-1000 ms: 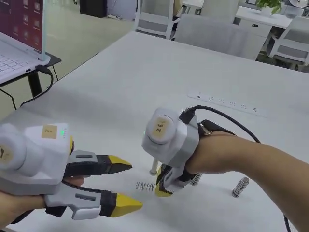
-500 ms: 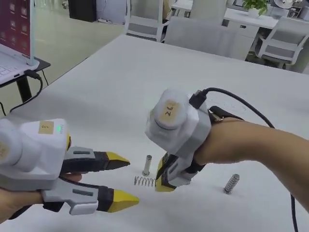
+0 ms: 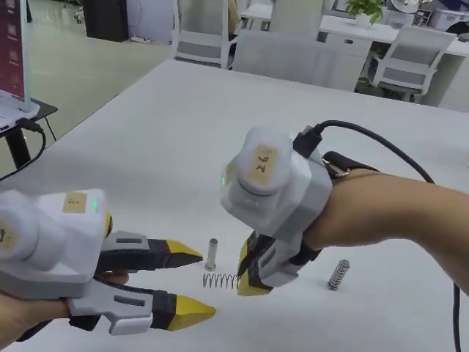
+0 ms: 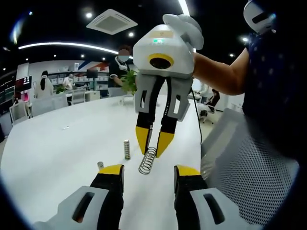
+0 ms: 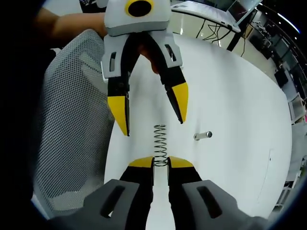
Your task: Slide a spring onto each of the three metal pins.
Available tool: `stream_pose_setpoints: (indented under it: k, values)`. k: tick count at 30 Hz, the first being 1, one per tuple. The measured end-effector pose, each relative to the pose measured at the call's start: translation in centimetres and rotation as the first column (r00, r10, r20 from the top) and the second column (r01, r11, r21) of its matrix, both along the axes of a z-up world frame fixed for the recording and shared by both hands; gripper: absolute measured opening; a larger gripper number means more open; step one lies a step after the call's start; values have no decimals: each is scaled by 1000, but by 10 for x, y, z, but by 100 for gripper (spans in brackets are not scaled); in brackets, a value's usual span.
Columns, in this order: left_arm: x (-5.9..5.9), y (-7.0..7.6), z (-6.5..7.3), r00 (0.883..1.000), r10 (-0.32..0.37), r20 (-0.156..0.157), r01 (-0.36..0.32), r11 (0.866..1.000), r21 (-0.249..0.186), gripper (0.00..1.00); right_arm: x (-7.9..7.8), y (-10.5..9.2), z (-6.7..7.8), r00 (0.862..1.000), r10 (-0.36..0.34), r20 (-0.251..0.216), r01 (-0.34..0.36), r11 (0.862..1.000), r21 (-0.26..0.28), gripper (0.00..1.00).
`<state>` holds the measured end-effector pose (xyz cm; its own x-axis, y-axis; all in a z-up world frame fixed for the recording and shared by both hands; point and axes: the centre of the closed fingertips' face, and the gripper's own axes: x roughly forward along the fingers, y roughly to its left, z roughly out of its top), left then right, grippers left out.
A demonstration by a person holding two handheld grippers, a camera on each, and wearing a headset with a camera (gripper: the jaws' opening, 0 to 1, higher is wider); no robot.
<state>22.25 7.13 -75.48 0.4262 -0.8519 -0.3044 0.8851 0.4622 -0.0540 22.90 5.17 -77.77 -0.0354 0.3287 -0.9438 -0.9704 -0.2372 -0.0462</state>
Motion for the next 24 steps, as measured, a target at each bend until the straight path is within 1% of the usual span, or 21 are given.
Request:
stream_pose_setpoints:
  k: [3, 7, 14, 19, 24]
  values:
    - [-1, -2, 2, 1000, -12, 5, 12, 1000, -8, 31, -2, -1, 3, 1000, 0, 3, 0, 1000, 6, 8]
    - [-2, -4, 4, 1000, -24, 14, 24, 1000, -7, 28, -4, 1, 6, 1000, 1, 5, -1, 1000, 15, 8]
    - [-3, -5, 4, 999, -34, 17, 34, 999, -8, 25, -6, 5, 9, 1000, 17, 15, -17, 1000, 21, 8]
    - [-3, -6, 5, 999, -37, 24, 38, 999, -15, 21, -6, 6, 10, 999, 27, 22, -28, 999, 23, 8]
    - [-3, -6, 6, 999, -41, 22, 41, 999, -20, 16, -7, 7, 11, 999, 44, 31, -44, 999, 22, 8]
